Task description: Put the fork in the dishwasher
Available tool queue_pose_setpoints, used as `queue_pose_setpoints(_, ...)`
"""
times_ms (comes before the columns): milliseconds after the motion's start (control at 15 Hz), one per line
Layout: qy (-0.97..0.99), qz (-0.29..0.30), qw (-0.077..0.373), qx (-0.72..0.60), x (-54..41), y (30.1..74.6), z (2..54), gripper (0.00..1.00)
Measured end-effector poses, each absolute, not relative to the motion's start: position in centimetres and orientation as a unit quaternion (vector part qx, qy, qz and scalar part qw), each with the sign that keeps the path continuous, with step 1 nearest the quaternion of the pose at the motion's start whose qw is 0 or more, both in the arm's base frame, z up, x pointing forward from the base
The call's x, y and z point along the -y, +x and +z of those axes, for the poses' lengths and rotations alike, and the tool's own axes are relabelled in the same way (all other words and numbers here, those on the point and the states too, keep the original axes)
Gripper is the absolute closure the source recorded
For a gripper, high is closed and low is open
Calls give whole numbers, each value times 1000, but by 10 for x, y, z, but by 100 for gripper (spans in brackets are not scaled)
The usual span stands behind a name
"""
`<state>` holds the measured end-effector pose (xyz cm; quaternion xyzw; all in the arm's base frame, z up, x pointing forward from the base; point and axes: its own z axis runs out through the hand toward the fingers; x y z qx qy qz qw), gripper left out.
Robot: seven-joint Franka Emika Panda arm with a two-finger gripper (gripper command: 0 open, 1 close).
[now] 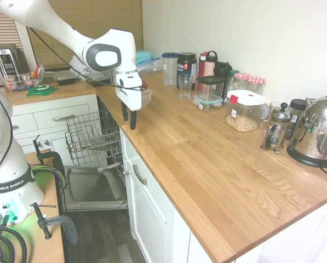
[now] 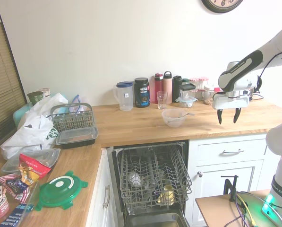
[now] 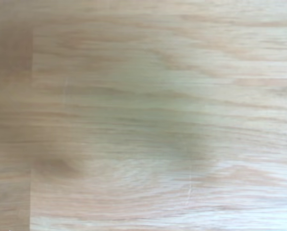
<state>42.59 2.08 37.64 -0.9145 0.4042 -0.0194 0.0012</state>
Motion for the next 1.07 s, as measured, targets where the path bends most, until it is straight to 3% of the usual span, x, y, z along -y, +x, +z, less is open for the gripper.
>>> queue_pose_setpoints(333,-926,-35,10,-376,-64,424,389,0)
queue_pose_setpoints(733,-940,-102,57,-319,-139,381,454,0)
queue_pose_setpoints(1067,-952,-122,69,-273,-189,398,453,0)
